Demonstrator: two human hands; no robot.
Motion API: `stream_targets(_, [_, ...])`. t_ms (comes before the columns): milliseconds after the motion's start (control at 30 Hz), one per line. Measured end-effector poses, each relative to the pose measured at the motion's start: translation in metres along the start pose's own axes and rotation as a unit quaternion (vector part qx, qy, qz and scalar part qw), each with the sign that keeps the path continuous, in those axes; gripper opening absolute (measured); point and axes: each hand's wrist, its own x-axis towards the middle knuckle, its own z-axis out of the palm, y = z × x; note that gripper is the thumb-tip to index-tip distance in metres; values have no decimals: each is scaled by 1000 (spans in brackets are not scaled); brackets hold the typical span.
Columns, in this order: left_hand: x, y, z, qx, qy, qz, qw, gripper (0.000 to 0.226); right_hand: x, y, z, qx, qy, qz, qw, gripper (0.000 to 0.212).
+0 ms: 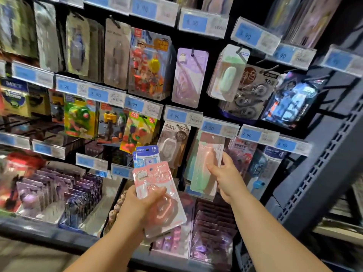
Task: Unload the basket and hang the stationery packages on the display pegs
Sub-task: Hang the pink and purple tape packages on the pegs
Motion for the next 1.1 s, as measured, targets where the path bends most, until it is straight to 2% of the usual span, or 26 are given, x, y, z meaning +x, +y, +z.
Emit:
stream_targets(100, [0, 1, 0, -5, 6, -4, 1000, 25, 4, 2, 3, 7, 9, -9, 1000, 52])
stream_targets(200, [0, 1, 1, -6, 6, -7, 1000, 27, 7, 4, 7, 13, 7, -11, 1000, 50])
stream_targets(367, [2, 3, 1, -3, 2, -14, 1000, 36, 14, 9, 12, -14, 33, -16, 999, 73])
stream_targets(500, [0, 8, 3, 3, -3, -4, 1000, 24, 16, 7, 17, -21, 74, -7, 997, 74])
stream_targets(633, [1, 12, 3, 8, -3, -1, 1000, 31, 8, 1, 26, -114, 162, 15, 980, 67])
stream_targets(733, [3, 14, -2, 9, 5, -5, 1000, 41, -9, -4, 36, -159, 181, -40, 970, 44])
stream_targets(800, [4, 15, -5, 11, 15, 1, 1000, 55, -19, -8, 43, -189, 127, -108, 968, 28])
stream_targets(833, [5, 16, -6, 10, 19, 4, 1000, 59, -24, -11, 48, -194, 70, -123, 971, 21])
stream_targets(933, [7, 19, -5, 6, 30, 20, 999, 58, -38, -9, 64, -161, -126, -60, 977, 21])
stream_targets(1000, [6, 22, -4, 1, 40, 23, 999, 65, -42, -3, 70, -174, -178, -39, 968, 30])
stream_targets(1100, [3, 23, -3, -12, 46, 11, 999, 79, -46, 2, 73, -174, -186, -22, 967, 49])
